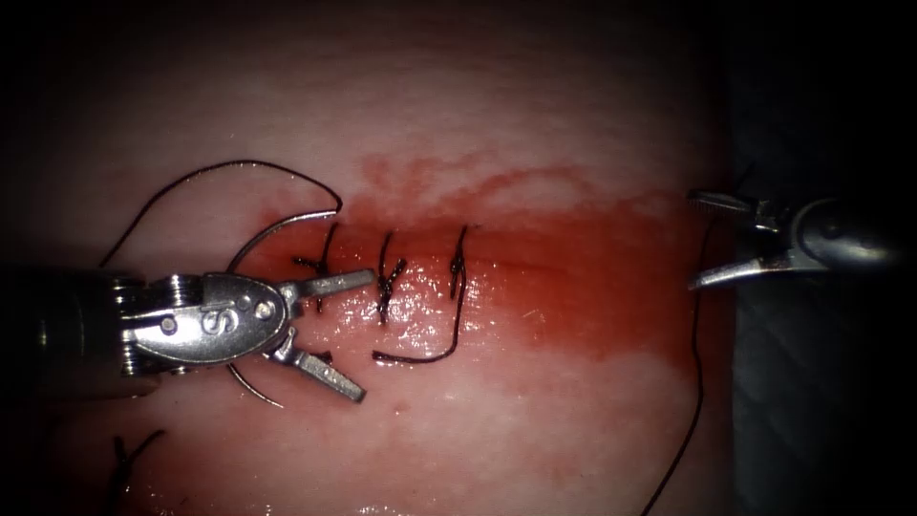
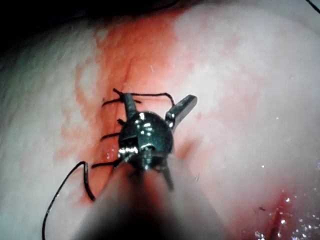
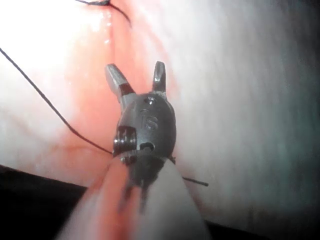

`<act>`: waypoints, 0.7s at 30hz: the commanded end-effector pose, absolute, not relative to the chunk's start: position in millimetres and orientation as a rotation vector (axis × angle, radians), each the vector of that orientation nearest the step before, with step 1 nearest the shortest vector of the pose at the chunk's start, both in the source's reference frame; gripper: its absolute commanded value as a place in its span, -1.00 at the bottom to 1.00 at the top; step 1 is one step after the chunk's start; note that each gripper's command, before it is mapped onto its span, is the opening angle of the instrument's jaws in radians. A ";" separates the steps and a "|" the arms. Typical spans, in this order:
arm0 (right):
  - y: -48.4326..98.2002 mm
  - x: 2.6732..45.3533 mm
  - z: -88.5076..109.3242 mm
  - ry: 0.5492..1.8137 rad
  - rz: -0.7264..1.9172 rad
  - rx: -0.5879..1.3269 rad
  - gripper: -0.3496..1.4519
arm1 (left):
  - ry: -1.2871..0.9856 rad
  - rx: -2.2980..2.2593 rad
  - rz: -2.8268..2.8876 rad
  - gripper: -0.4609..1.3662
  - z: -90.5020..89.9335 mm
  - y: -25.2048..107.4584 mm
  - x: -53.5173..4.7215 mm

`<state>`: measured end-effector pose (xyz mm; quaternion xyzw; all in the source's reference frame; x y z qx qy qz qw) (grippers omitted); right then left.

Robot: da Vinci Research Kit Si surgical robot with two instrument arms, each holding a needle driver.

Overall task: Wound Closure
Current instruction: Grasp the short suture tail with the left tool

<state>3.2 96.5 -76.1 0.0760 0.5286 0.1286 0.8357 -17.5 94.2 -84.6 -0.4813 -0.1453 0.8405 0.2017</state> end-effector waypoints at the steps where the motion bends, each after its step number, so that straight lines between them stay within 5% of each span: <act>1: 96.6 3.2 -76.1 1.119 0.270 0.164 0.53 | -0.405 -1.345 2.348 0.34 -84.6 94.1 -17.5; 21: 96.4 3.1 -76.2 1.115 0.271 0.162 0.51 | -0.412 -1.216 2.410 0.28 -82.3 92.4 -19.0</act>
